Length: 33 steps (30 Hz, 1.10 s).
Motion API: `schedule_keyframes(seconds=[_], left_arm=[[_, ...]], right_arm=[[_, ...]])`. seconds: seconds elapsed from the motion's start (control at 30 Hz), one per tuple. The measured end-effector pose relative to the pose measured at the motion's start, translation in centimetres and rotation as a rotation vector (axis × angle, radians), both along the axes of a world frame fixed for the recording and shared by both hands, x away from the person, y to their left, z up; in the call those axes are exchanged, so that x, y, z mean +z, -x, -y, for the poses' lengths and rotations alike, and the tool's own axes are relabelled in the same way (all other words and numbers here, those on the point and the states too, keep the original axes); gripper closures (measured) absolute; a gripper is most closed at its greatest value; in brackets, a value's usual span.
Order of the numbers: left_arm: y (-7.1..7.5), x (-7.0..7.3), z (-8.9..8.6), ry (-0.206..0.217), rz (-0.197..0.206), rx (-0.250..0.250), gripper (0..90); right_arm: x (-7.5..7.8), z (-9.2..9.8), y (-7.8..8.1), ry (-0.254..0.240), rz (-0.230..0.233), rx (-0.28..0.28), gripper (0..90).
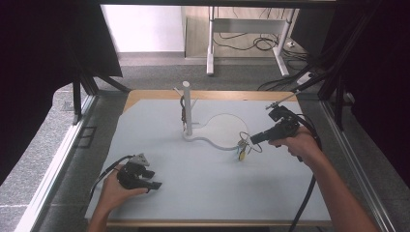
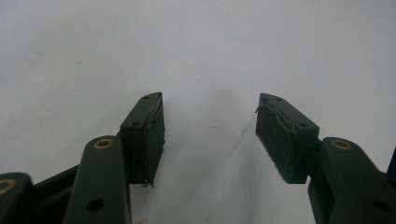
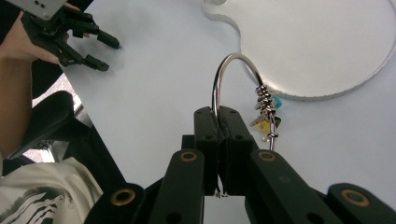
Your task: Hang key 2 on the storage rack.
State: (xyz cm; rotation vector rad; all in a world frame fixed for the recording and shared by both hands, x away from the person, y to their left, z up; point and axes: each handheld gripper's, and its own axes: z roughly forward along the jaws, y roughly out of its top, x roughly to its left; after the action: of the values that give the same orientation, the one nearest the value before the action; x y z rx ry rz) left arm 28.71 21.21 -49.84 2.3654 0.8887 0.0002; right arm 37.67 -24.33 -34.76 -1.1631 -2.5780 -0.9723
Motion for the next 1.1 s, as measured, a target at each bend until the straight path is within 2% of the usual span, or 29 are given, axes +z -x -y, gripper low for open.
schedule_keyframes(seconds=[0.33,0.7,1.1], left_arm=[[0.0,0.0,0.0,0.001,-0.001,-0.003,42.5],[-0.1,-0.1,0.1,0.004,-0.003,-0.004,42.5],[-0.1,-0.2,0.1,0.006,-0.002,-0.005,42.6]], right_arm=[[1.5,0.0,-1.1,-0.007,0.027,-0.023,87.5],[2.0,-0.4,-2.3,-0.013,0.025,-0.038,87.5],[3.4,-0.6,-3.1,-0.026,0.038,-0.052,87.5]])
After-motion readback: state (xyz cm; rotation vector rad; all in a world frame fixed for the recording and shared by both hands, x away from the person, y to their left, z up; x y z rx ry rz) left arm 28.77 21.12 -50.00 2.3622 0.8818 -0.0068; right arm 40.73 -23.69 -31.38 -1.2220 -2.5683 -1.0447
